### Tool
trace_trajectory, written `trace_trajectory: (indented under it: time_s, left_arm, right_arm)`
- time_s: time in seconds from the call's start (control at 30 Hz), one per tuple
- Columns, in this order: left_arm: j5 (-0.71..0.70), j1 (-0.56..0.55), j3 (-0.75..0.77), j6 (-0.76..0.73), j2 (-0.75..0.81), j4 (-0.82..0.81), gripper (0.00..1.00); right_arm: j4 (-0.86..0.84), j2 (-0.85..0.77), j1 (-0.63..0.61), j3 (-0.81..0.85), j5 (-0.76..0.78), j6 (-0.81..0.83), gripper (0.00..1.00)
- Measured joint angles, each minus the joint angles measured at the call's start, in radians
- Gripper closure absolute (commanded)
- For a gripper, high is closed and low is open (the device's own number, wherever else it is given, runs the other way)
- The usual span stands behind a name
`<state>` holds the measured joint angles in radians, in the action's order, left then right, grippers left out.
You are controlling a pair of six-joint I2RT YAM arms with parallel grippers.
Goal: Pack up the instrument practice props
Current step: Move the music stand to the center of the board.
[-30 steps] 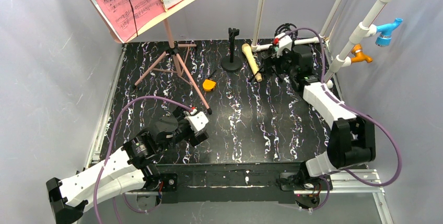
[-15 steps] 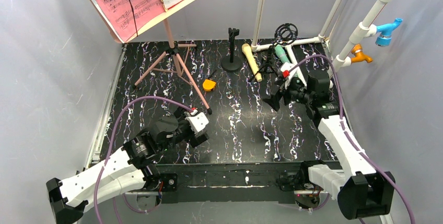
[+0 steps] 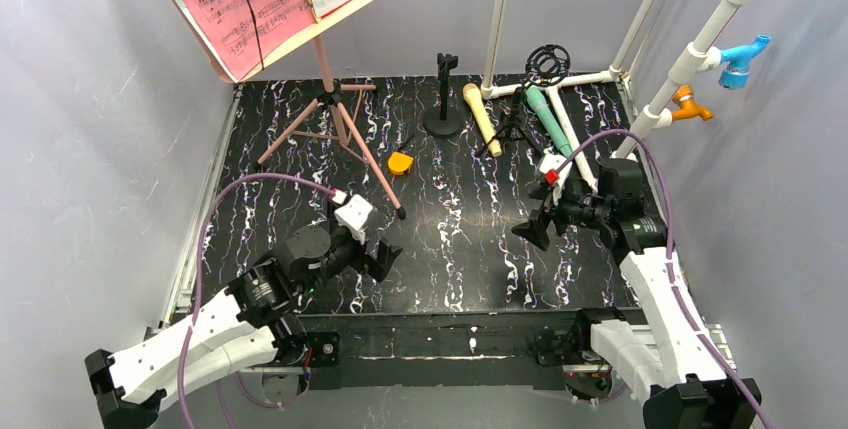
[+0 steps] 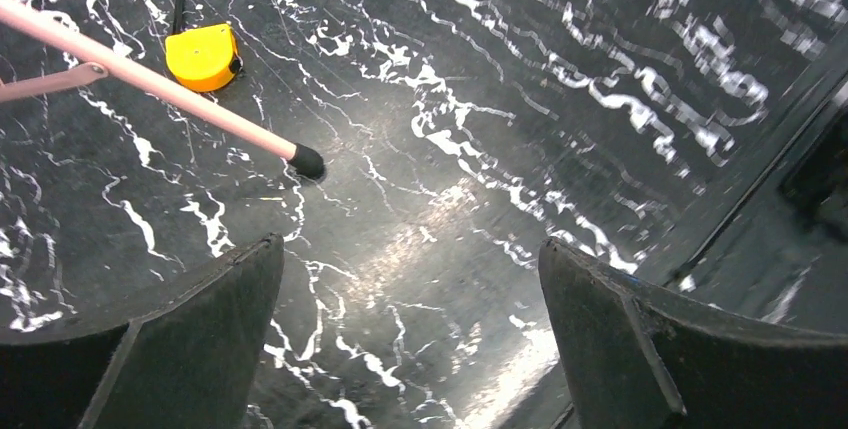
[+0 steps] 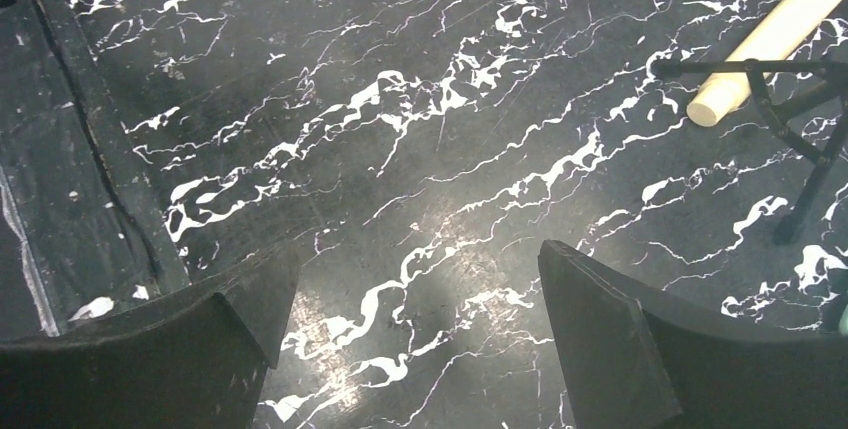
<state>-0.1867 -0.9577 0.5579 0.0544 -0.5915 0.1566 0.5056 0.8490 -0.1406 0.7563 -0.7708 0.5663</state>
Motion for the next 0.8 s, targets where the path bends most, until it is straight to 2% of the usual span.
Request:
trace_trajectory:
  time_s: [0.23, 0.5, 0.7, 0.8]
  left_arm:
    - [-0.085, 0.0, -0.001, 0.18, 0.096, 0.04, 0.02]
    - [-0.259, 0.0, 0.015, 0.167, 0.069, 0.076, 0.02]
    - [-0.411, 0.037, -0.043, 0.177, 0.04, -0.138, 0.02]
    - [-0.433, 0.117, -0.039, 0.257, -0.073, -0.225, 0.02]
  right_arm:
    - [0.039, 0.024, 0.089, -0.037, -0.111, 0.024, 0.02]
    - [0.05, 0.048, 0.158, -0.084, -0.126, 0.049, 0.02]
    - [0.055, 0.046, 0.159, -0.084, -0.122, 0.086, 0.02]
    - [0.055, 0.046, 0.159, -0.084, -0.122, 0.095, 0.02]
